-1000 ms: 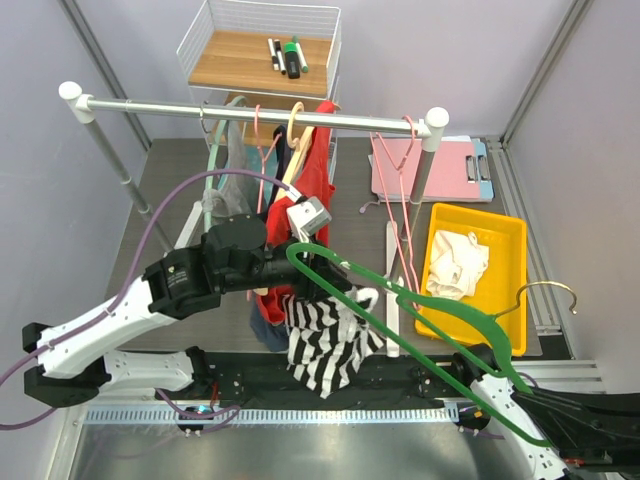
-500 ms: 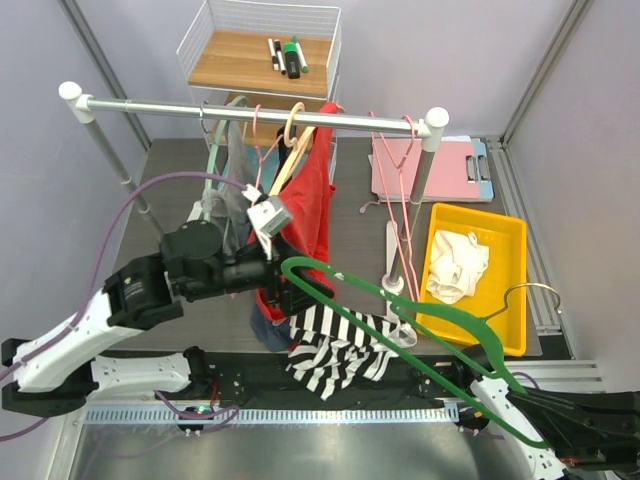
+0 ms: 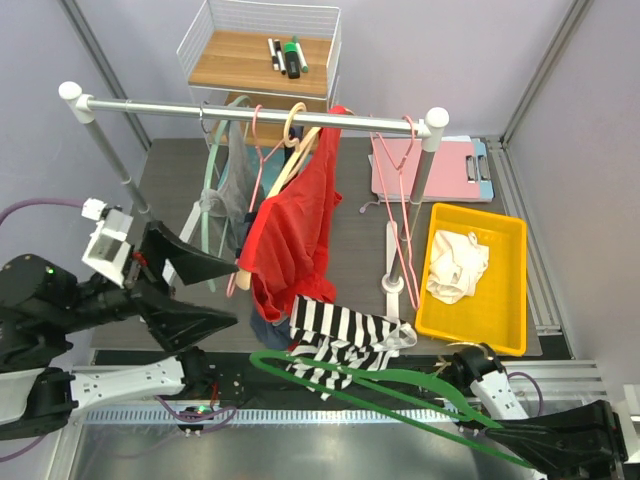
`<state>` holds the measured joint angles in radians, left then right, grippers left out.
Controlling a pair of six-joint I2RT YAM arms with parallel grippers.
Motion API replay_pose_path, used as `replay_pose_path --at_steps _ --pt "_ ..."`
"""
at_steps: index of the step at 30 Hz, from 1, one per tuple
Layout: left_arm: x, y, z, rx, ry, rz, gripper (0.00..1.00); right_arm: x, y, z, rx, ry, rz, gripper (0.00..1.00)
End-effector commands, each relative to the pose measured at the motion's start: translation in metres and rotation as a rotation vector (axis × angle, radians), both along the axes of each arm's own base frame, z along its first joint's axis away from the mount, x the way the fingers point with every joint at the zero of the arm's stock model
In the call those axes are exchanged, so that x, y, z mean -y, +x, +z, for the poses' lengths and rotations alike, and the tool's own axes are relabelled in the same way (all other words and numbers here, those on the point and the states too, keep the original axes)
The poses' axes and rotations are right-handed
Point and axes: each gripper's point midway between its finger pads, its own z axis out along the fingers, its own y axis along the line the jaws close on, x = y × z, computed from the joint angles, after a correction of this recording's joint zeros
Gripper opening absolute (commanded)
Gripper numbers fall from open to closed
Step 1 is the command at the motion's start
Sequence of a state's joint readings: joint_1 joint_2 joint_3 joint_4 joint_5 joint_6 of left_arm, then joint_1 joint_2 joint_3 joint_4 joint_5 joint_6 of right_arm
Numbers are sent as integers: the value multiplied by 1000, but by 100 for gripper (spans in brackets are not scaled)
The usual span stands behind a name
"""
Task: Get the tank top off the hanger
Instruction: Place the hanger at the clothesline.
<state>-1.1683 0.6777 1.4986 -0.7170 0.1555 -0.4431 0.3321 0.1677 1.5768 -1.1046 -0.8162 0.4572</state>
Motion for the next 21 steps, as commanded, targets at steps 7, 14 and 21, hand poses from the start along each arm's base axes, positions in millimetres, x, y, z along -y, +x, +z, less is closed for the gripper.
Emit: replay_pose_path --at_steps 7,14,21 --pt "47 -75 -1 -64 82 -577 90 -17 3 -14 -97 -53 188 1" --pt "77 -77 -26 -143 182 -696 88 -19 13 -20 -144 -68 203 1" --pt "81 -98 -36 -131 209 -784 84 -20 21 -22 -170 -86 212 1"
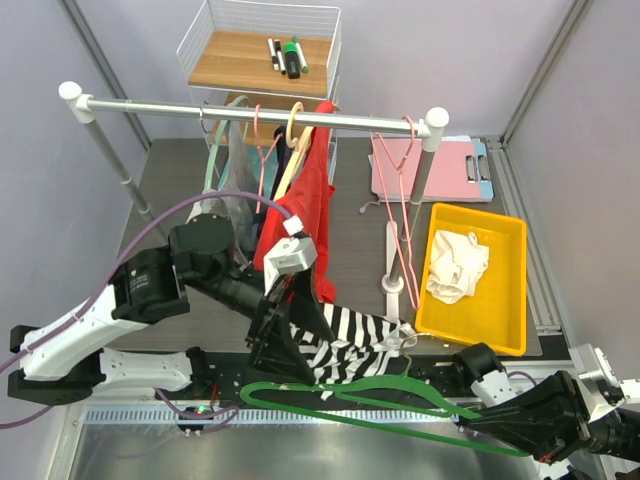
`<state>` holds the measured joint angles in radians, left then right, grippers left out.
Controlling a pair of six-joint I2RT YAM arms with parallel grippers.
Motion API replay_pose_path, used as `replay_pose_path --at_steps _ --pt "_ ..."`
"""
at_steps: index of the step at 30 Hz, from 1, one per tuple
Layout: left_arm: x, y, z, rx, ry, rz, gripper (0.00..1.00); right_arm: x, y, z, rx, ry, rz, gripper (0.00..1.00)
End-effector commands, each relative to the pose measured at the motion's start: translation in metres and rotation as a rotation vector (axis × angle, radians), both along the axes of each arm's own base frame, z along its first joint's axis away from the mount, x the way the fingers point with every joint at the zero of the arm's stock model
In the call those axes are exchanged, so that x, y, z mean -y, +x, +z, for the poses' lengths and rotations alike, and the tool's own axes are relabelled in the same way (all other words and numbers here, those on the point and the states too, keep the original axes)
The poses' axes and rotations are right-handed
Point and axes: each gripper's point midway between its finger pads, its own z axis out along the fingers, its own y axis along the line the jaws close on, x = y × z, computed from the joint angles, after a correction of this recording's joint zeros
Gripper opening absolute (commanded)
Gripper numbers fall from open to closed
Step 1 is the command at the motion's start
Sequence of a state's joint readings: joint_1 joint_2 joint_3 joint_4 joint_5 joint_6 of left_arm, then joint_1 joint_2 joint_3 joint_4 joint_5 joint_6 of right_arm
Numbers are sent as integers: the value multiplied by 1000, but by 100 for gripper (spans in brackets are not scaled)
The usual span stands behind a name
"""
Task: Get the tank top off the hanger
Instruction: Place the hanger at the clothesline.
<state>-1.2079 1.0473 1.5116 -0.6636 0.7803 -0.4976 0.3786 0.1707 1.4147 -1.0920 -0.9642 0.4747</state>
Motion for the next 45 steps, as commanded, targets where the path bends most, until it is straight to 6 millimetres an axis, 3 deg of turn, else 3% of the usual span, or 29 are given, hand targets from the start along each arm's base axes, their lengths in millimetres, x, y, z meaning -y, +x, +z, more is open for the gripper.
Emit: replay_pose_path --at_steps 1,9,13,16,17,20,22,26,28,32,33,36,39,45 --pt "-18 -31 17 22 -77 -124 84 -6 14 8 -26 -10 21 1" --pt "-7 -54 4 40 -19 -176 77 -6 24 11 -15 -33 -8 1" --pt "5 -50 -13 67 60 -114 67 -6 26 13 -8 -30 -15 1" --pt "10 -49 -18 91 81 -77 50 -7 28 12 -8 -34 -19 1" --pt "11 -48 -18 97 83 -66 35 -7 29 13 -7 -33 -26 1" --pt "10 -37 -15 123 78 -1 7 -6 29 11 -7 -36 -30 1" --pt "7 -31 -14 129 70 41 0 -5 32 9 -12 -43 -48 1" --pt "-6 -18 -9 130 42 139 0 -4 39 3 -30 -62 -83 2" --pt "-11 -13 -7 127 34 178 0 -3 41 0 -33 -67 -96 19" --pt "-27 -2 2 112 2 263 0 -1 50 -1 -39 -72 -145 40" --pt "-35 3 4 116 -7 295 0 0 51 0 -37 -71 -162 50" --pt "-53 14 5 123 -15 361 0 12 70 -1 -29 -84 -308 64" --pt "-68 18 8 132 -24 391 0 27 91 -7 -38 -112 -456 68" --pt "-112 44 1 160 6 544 0 31 99 -10 -53 -109 -497 69"
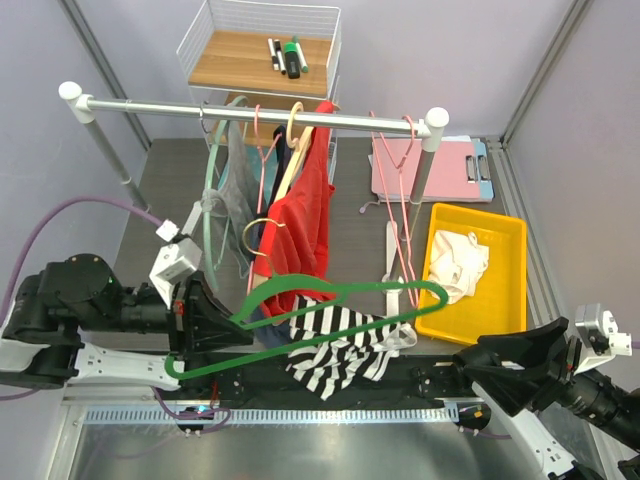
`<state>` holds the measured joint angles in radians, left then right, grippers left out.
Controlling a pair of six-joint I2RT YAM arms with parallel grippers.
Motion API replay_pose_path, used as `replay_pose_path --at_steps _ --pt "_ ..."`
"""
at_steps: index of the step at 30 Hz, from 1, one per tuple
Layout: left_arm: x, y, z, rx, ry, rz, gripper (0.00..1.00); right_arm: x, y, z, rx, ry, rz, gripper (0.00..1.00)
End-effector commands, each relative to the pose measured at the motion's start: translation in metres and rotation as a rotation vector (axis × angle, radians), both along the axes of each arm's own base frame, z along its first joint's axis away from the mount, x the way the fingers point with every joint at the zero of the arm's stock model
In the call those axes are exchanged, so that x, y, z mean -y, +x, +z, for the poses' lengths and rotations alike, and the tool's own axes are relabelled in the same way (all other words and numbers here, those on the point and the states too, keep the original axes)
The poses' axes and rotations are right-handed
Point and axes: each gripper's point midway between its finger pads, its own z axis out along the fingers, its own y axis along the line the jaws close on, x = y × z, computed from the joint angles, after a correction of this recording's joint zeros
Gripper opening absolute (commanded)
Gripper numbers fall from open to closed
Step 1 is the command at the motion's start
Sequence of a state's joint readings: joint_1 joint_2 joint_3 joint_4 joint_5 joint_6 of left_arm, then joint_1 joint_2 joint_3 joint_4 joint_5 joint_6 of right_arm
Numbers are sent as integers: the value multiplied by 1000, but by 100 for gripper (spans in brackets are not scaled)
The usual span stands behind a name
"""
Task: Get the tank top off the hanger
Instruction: Place the hanger at the clothesline.
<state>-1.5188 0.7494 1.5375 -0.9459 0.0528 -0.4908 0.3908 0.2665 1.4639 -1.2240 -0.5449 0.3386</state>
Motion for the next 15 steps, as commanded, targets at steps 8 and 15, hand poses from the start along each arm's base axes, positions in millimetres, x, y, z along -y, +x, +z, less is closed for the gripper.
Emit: replay_pose_path --at_steps 8,15 --pt "-56 59 -6 60 67 345 0 12 15 -2 -4 -3 -110 70" --pt "-39 87 1 92 128 509 0 14 16 -4 -7 1 -126 70"
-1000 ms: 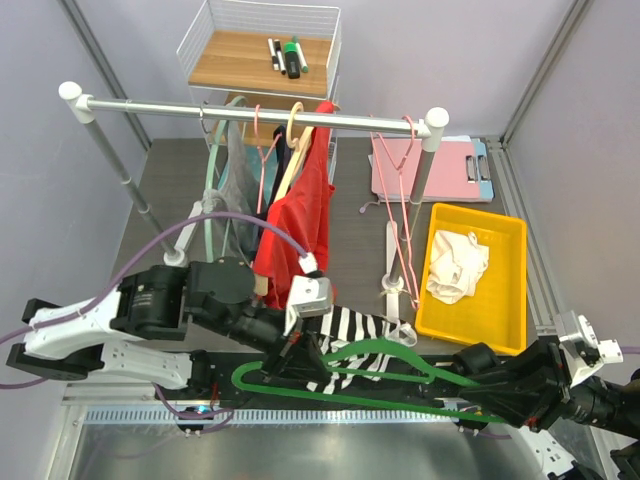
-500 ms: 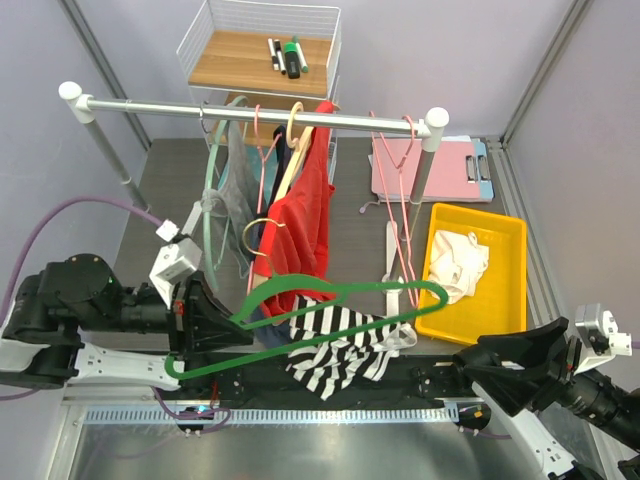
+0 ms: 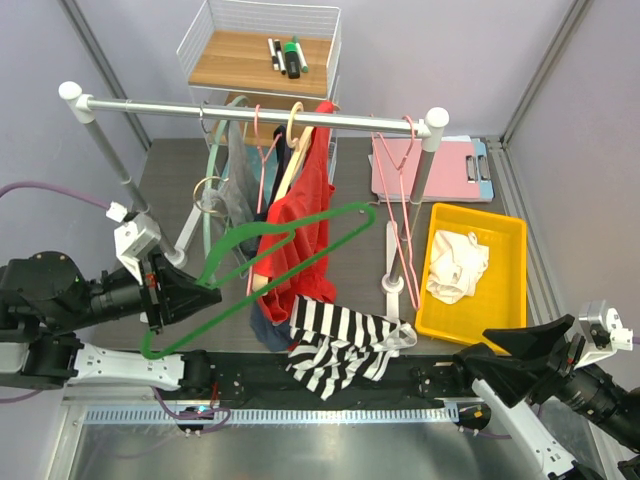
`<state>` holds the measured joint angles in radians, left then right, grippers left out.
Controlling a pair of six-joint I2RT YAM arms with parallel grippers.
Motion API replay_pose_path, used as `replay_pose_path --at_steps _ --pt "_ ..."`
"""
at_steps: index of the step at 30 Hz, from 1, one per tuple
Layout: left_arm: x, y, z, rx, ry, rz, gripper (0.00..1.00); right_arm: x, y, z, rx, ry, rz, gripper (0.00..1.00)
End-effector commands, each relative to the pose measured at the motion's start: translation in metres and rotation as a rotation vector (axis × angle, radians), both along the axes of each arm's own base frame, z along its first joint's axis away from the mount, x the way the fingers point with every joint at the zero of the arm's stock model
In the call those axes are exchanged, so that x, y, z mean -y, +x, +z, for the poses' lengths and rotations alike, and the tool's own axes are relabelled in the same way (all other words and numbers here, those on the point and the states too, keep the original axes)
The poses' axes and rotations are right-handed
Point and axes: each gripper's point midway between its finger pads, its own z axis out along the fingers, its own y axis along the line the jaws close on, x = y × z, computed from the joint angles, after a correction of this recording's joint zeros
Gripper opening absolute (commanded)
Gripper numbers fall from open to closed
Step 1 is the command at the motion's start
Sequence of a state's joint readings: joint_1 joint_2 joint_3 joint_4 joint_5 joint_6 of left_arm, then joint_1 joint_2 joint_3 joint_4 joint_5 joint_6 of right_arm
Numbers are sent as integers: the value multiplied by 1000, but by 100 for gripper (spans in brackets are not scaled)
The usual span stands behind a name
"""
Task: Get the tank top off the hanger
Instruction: Place the hanger at the clothesline.
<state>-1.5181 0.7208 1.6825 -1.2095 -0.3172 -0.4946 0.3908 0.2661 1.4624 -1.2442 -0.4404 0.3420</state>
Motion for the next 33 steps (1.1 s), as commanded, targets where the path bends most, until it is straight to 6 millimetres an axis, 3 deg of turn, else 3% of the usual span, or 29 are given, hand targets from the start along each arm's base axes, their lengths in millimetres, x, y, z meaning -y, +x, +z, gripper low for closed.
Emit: replay_pose_path --at_steps 1,7,9,10,11,13,16,24,30,33 --pt "24 26 12 25 30 150 0 4 2 0 9 10 -28 70" --pt "64 31 56 -38 -71 200 0 3 6 -6 -9 8 -36 70" --pt "72 33 61 -43 -65 211 0 4 6 -5 -7 10 -36 70" --pt "83 37 50 -33 4 233 0 4 5 -4 -2 9 -36 70" --pt "81 41 59 -28 -6 257 0 4 5 -4 -2 11 -36 70" --pt "84 52 47 0 79 323 0 4 4 -4 2 9 -35 70" --pt "76 59 51 20 92 366 0 6 3 -7 2 5 -41 70" --pt "41 66 50 18 31 433 0 6 6 -12 -6 -11 -42 70" --pt "51 71 63 54 2 446 0 1 13 -15 -15 -6 -34 70" --pt "65 79 72 93 23 478 0 1 12 -15 -15 2 -32 70"
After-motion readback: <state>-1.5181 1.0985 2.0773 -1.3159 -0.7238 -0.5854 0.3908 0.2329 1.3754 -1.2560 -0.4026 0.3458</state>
